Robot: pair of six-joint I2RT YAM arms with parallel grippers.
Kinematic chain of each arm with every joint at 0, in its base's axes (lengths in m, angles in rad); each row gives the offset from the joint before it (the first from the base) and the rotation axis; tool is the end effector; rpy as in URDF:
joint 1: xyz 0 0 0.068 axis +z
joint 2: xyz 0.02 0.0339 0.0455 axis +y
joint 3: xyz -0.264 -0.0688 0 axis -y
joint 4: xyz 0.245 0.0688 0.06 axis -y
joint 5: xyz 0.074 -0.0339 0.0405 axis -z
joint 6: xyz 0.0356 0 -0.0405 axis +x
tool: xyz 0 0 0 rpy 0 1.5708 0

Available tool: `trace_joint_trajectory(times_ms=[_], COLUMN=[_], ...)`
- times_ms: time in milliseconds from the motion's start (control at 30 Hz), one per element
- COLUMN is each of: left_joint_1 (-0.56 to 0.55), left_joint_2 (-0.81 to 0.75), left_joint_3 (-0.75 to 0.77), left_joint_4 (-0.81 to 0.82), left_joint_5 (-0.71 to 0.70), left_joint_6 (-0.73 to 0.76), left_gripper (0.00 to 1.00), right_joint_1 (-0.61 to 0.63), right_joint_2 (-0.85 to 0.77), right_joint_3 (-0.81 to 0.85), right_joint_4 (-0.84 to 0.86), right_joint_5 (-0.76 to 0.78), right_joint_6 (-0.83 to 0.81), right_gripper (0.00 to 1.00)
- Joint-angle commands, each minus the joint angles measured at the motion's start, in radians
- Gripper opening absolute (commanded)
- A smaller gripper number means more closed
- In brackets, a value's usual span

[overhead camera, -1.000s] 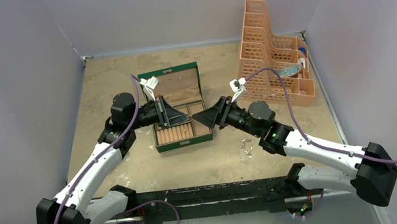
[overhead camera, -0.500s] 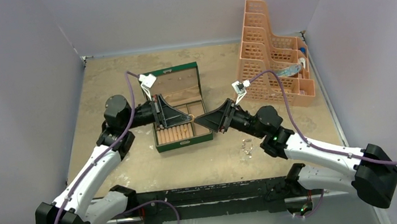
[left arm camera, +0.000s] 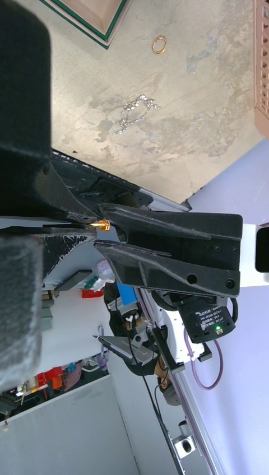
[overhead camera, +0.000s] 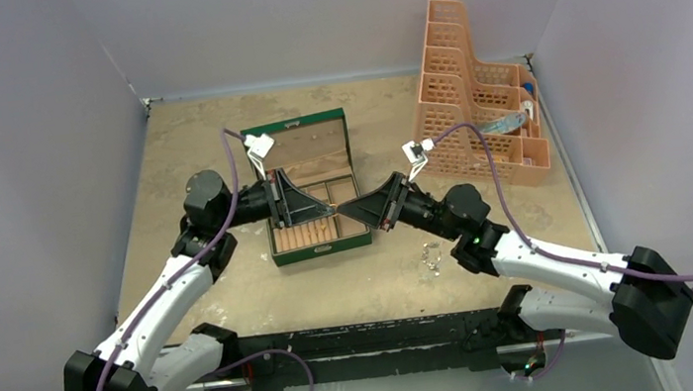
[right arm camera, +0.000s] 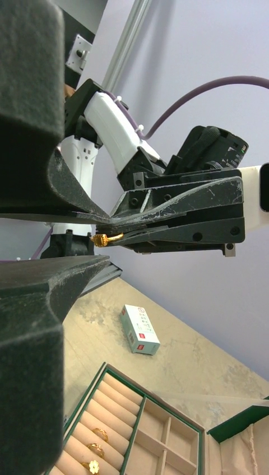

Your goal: Organize the mixed jewelry

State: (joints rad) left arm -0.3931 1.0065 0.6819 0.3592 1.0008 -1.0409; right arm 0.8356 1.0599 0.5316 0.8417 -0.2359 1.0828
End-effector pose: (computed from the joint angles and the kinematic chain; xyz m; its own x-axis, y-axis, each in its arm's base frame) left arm 0.1948 -0.1132 0.3185 -0.8328 -0.1587 -0.5303 0.5249 0.0776 -0.8476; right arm 0.1522 0.1807 0.3056 -0.6717 0.5376 -0.5097 -0.5907 0.0265 0.8065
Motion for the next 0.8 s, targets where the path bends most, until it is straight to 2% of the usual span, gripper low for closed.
trace_joint_trajectory(times_ms=[0, 167, 567, 767], left_joint_1=[0.005, 0.005, 0.005, 0.005], left_joint_2=[-0.011, -0.01, -0.001, -0.002], left_joint_3=[-0.002, -0.007, -0.016, -0.019], left_joint_4=[0.068, 0.085, 0.135, 0.129], left_joint_5=[0.023, 0.027, 0.045, 0.034], left_joint_6=[-0.014, -0.017, -0.043, -0.039], left_gripper=[0.0, 0.0, 0.0, 0.0], right_joint_1=[-0.007, -0.011, -0.014, -0.016], right_joint_2=[-0.005, -0.002, 0.028, 0.023], right_joint_3=[0.032, 0.034, 0.045, 0.042], right_joint_4=[0.073, 0.074, 0.089, 0.099], right_joint_5=[-0.024, -0.024, -0.059, -0.066], right_joint_6=[0.011, 0.011, 0.009, 0.012], right_gripper=[0.27, 0.2, 0.2, 0.02])
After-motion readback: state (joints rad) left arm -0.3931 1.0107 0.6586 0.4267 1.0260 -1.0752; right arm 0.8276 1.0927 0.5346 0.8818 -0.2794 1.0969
